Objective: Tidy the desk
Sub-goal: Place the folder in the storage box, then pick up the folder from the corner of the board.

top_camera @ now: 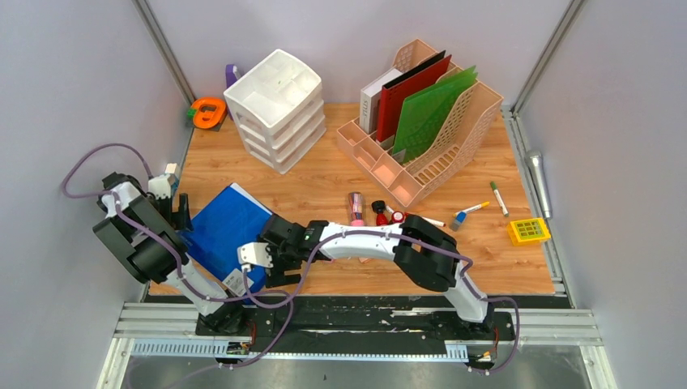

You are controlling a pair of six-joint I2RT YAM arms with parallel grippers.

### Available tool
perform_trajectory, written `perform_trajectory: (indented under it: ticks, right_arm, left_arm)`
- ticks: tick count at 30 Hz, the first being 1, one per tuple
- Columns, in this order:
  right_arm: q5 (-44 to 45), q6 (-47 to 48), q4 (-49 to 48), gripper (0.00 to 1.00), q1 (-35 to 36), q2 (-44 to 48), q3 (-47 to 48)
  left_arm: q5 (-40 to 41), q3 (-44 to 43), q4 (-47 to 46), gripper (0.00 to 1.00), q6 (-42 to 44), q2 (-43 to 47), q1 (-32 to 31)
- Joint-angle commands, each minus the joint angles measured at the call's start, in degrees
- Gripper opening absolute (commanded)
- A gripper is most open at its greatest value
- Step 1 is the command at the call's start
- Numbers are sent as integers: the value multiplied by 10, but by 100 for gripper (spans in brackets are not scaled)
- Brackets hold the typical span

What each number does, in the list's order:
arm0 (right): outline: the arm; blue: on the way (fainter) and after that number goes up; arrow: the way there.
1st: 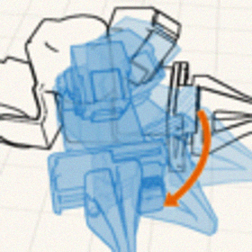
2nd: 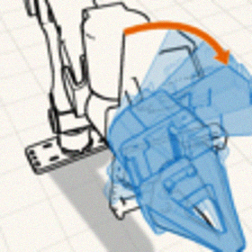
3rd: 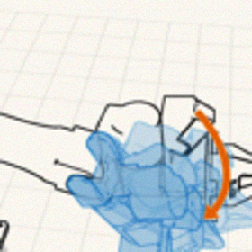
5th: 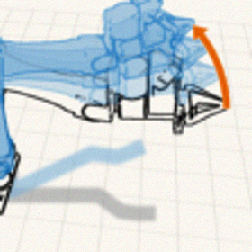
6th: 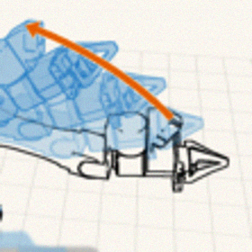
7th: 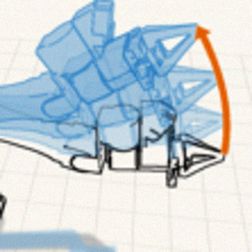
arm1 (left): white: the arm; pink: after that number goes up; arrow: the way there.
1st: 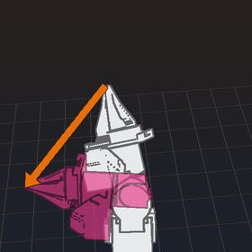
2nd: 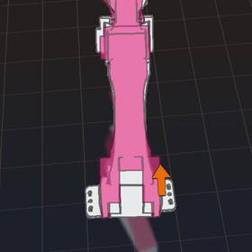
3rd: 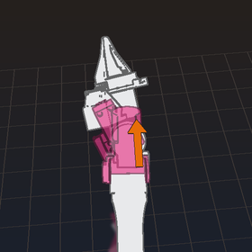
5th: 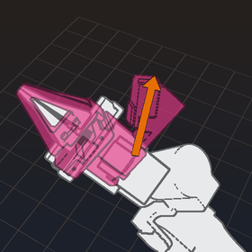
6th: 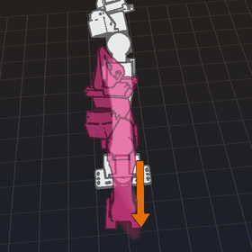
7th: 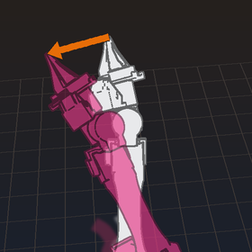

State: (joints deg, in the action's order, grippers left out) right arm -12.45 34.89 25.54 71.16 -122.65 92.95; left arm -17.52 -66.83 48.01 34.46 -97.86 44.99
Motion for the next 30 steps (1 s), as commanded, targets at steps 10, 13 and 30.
perform_trajectory:
  ticks: [10,13,30]
  right_arm:
    - [154,68,-145,76,52,-58,-13]
    - [191,94,-191,65,60,-62,-38]
    - [292,152,-276,0,65,-9,-124]
  left_arm:
    - [-51,-2,24,98,41,-50,7]
    - [-55,6,22,97,49,-54,7]
    - [-83,15,59,93,65,-2,-5]
